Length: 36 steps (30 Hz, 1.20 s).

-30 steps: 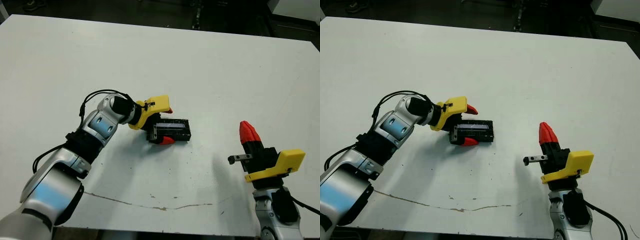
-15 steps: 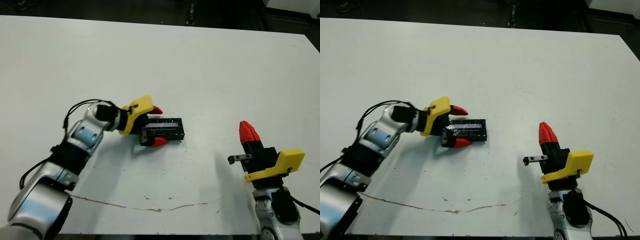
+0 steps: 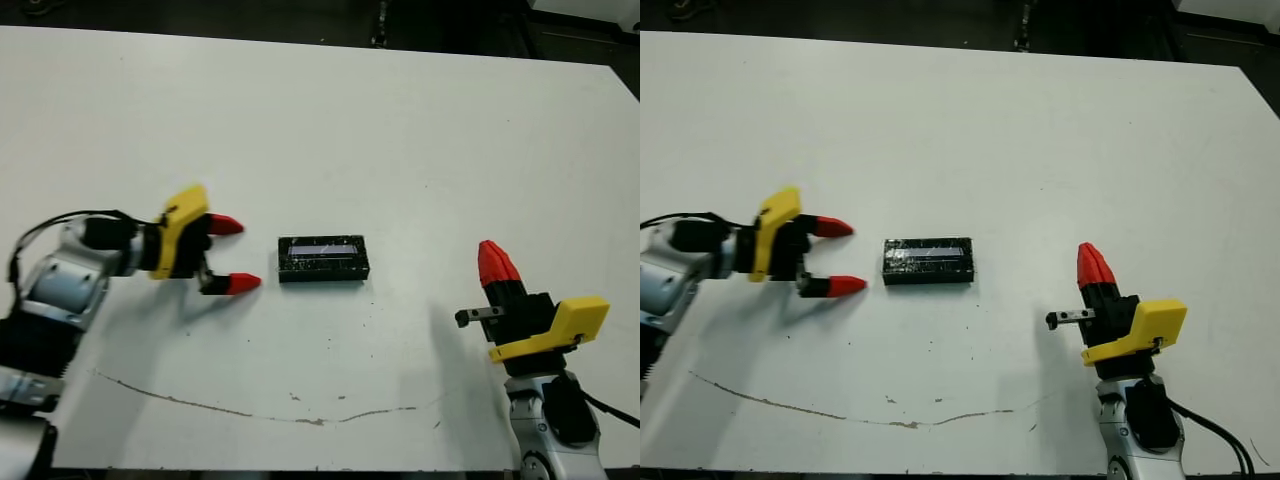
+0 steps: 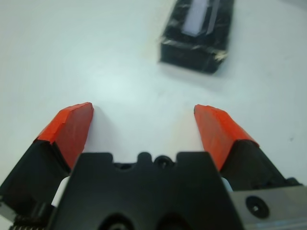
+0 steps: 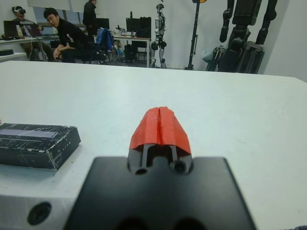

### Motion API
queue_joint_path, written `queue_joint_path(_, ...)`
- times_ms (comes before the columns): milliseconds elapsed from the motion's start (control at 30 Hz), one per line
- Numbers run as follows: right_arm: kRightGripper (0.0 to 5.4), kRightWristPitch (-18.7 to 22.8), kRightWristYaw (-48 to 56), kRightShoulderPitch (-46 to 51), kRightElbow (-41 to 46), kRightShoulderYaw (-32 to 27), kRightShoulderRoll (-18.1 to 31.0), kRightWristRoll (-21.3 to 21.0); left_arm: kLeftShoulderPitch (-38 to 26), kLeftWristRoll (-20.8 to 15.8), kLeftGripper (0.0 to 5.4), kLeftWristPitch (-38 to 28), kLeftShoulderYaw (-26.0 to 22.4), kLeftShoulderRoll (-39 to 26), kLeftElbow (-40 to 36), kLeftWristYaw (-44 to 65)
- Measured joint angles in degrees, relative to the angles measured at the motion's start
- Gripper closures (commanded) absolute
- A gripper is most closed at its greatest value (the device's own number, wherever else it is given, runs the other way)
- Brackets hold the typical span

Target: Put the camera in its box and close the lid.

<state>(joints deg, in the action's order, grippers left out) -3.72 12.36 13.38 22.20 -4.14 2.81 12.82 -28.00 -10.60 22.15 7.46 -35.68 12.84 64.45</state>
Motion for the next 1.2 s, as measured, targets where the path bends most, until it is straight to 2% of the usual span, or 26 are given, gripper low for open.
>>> queue_joint_path(300,5.4,0.0,0.1,-0.2,-0.4,0.0,0.0,0.2,0.5,-2.3,0.01,0.9,-6.7,-2.0,-2.0,-3.7)
queue_joint_path(433,5.4,-0.1,0.0,-0.2,-0.4,0.1,0.0,0.1,0.5,-6.2,0.01,3.4,-11.0,-1.5,-8.3,-7.9)
queue_joint_path(533,5.4,-0.1,0.0,-0.2,-0.4,0.4,-0.1,0.1,1.0,-10.3,0.28,6.3,-15.4,3.3,-17.0,-17.3)
queue_joint_path(600,5.4,-0.1,0.0,-0.3,-0.4,0.5,-0.1,0.1,2.2,-13.2,0.54,7.0,-16.9,10.0,-23.2,-25.1)
queue_joint_path(700,5.4,-0.1,0.0,-0.3,-0.4,0.6,-0.1,0.1,5.7,-16.2,1.01,7.0,-15.1,20.0,-29.2,-33.2)
queue_joint_path(833,5.4,-0.1,-0.2,-0.3,-0.5,0.6,-0.1,0.1,8.4,-15.2,1.61,7.1,-9.5,28.0,-34.0,-42.4)
queue_joint_path(933,5.4,-0.1,-0.2,-0.2,-0.5,0.6,-0.1,0.1,9.3,-14.9,2.07,8.8,-6.5,33.5,-34.8,-48.8)
queue_joint_path(1067,5.4,-0.4,-0.2,-0.1,-0.5,0.6,-0.1,-0.1,10.3,-14.3,2.67,10.4,-3.5,38.1,-34.8,-54.6)
queue_joint_path(1200,5.4,-0.5,-0.5,0.0,-0.5,0.7,-0.2,-0.2,11.8,-11.9,3.28,10.4,-0.3,39.7,-34.4,-57.4)
